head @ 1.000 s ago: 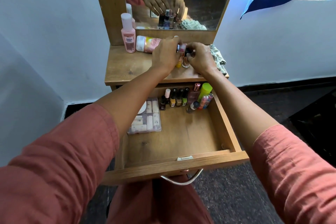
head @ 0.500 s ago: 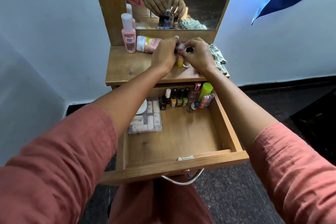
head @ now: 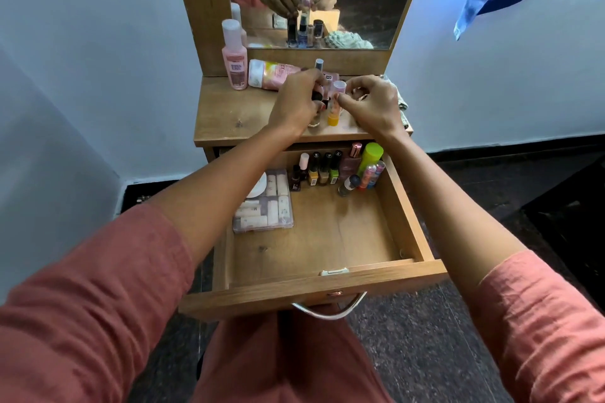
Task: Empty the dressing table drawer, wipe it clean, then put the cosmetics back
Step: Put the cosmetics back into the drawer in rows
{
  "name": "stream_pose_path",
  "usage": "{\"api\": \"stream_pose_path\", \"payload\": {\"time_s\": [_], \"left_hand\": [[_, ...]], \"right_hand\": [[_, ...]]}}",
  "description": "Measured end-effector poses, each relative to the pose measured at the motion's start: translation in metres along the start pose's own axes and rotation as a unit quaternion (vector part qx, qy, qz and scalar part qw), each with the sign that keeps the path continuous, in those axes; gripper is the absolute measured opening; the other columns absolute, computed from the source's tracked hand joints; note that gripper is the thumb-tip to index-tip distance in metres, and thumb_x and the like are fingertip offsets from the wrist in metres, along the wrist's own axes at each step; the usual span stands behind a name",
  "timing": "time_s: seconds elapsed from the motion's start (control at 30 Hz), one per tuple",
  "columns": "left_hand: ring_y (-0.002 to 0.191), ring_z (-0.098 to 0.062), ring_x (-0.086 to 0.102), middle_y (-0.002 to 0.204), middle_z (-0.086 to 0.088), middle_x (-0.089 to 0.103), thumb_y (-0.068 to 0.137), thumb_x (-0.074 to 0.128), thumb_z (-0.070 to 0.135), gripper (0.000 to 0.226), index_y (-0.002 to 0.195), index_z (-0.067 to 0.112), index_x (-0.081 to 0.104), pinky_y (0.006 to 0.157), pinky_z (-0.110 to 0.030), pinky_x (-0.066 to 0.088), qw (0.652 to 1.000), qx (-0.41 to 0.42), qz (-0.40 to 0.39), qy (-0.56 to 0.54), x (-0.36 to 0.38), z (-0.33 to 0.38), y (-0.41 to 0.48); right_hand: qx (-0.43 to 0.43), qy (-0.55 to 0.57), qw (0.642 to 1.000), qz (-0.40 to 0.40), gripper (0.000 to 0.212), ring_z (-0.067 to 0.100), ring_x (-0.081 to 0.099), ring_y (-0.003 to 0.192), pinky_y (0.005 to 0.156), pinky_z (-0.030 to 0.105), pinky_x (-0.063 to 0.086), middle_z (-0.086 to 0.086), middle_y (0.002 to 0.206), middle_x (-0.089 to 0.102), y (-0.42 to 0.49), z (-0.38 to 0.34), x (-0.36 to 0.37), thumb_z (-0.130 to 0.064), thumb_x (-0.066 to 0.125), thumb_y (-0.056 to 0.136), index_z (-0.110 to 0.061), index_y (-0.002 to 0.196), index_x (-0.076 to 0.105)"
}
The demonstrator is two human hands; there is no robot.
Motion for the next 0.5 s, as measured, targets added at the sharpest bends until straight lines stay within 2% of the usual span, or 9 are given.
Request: {"api": "stream_pose_path", "payload": {"time_s": [0.1,0.2,0.3,0.4,0.5], "left_hand": [[0.093,-0.011,0.057,0.105,-0.008,0.064,0.076,0.068,0.0,0.032,0.106,0.007,0.061,0.08,-0.021,0.048,0.999,0.012,-0.012,-0.029,0.003,0.004,-0.015],[0.091,-0.008,0.056,0.104,-0.007,0.065,0.074,0.071,0.002,0.033,0.106,0.008,0.061,0.079,-0.017,0.047,0.999,0.029,-0.018,-0.042,0.007,0.01,-0.029],[0.09,-0.005,0.054,0.104,-0.007,0.066,0.074,0.07,0.0,0.033,0.105,0.008,0.062,0.075,-0.009,0.04,0.997,0.037,-0.021,-0.057,0.012,0.013,-0.042],[0.091,-0.01,0.056,0.104,-0.009,0.065,0.075,0.068,-0.002,0.034,0.107,0.006,0.061,0.076,-0.012,0.041,0.998,0.03,-0.036,-0.047,0.026,0.01,-0.052],[0.098,-0.019,0.06,0.106,-0.011,0.065,0.075,0.067,-0.003,0.035,0.108,0.006,0.062,0.082,-0.022,0.044,0.998,0.012,-0.064,-0.021,0.049,0.001,-0.063]], "right_hand": [[0.011,0.023,1.0,-0.003,0.012,-0.01,0.052,0.053,0.054,-0.001,0.038,-0.008,0.066,0.057,-0.013,0.007,-0.006,-0.016,0.07,0.075,-0.007,0.083,0.068],[0.021,0.027,0.999,0.001,0.013,-0.017,0.052,0.053,0.058,0.002,0.044,-0.002,0.073,0.062,-0.026,0.018,-0.012,-0.017,0.07,0.075,-0.01,0.085,0.067],[0.025,0.035,0.999,0.006,0.017,-0.018,0.053,0.055,0.06,0.001,0.045,0.001,0.077,0.063,-0.039,0.028,-0.019,-0.012,0.07,0.075,-0.004,0.089,0.066],[0.021,0.034,0.999,-0.008,0.022,-0.014,0.054,0.057,0.062,0.0,0.044,0.0,0.076,0.061,-0.053,0.036,-0.02,-0.007,0.068,0.076,-0.002,0.097,0.064],[0.003,-0.002,0.999,-0.032,0.029,0.002,0.055,0.064,0.063,-0.002,0.042,0.007,0.079,0.063,-0.065,0.041,-0.019,-0.003,0.064,0.077,-0.003,0.106,0.065]]}}
Point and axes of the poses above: each hand's wrist, its own y-axis towards the middle knuckle, its own x-axis out of the palm, z = x × y, the point moved 9 cm from there along y, towards the middle knuckle
